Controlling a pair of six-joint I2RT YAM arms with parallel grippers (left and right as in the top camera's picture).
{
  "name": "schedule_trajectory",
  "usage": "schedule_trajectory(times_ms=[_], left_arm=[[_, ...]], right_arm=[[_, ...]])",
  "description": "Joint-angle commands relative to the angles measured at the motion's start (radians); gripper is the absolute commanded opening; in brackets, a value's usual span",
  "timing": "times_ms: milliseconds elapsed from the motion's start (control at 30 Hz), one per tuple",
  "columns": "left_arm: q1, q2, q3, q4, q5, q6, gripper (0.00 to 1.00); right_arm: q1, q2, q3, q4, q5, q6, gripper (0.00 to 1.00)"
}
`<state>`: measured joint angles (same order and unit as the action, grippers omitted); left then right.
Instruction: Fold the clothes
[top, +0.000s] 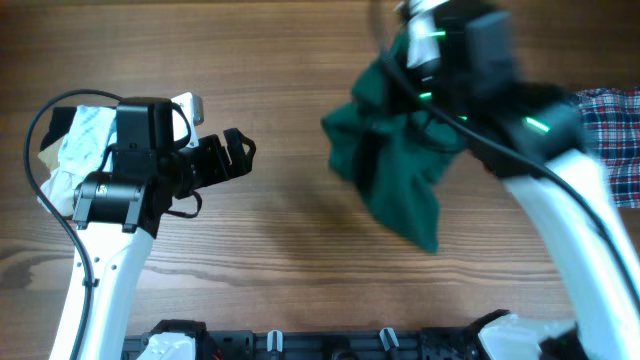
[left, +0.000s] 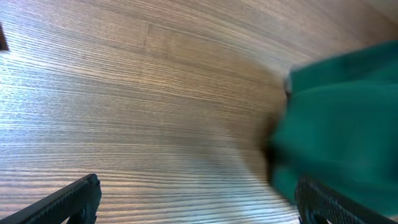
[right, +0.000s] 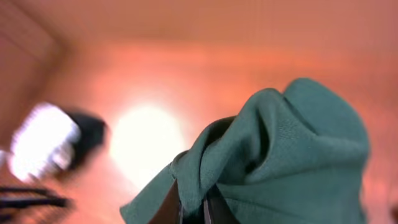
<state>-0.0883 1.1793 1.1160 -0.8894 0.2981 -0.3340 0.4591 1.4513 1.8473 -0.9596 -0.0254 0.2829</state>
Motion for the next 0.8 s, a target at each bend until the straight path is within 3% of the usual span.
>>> schedule_trajectory(times_ms=[0,100,167,200,267,333,367,433,500,567,633,767], left_arm=[[0.005,0.001,0.015,0.003,0.012,0.02,1.0],[0.005,0.001,0.015,0.003,0.012,0.02,1.0],[0.005,0.001,0.015,0.003,0.012,0.02,1.0],[0.005,0.001,0.015,0.003,0.012,0.02,1.0],[0.005,0.001,0.015,0.005,0.012,0.02,1.0],[0.005,0.001,0.015,0.003,0.013,0.02,1.0],[0.005,0.001,0.015,-0.001,0.013,0.02,1.0],[0.005,0.0,0.015,-0.006,0.012,0.02,1.0],[0.005,0.001,0.015,-0.004,0.012,0.02,1.0],[0.005,0.001,0.015,-0.004,0.012,0.021,1.0],[0.005,0.001,0.015,-0.002,0.012,0.021,1.0],[0.005,0.001,0.015,0.003,0.012,0.021,1.0]], right_arm=[[-0.002,-0.042,0.041,0.035,-0.037,-0.108,0.04],[-0.002,-0.037,0.04,-0.003,-0.051,-0.221,0.04],[-0.002,-0.034,0.04,-0.029,0.24,-0.045,0.04],[-0.002,-0.029,0.04,-0.019,0.282,0.043,0.04],[-0.002,-0.02,0.04,0.031,0.356,0.016,0.04],[-0.003,-0.018,0.04,0.007,0.68,0.133,0.04],[-0.009,-0.018,0.04,-0.011,0.708,0.133,0.04],[-0.038,-0.018,0.04,-0.048,0.663,0.085,0.04],[-0.113,-0.017,0.04,-0.11,0.676,0.134,0.05],[-0.276,-0.018,0.05,-0.198,0.632,0.214,0.04],[-0.418,-0.021,0.066,-0.239,0.348,0.22,0.04],[-0.432,-0.018,0.064,-0.166,-0.13,0.157,0.04]])
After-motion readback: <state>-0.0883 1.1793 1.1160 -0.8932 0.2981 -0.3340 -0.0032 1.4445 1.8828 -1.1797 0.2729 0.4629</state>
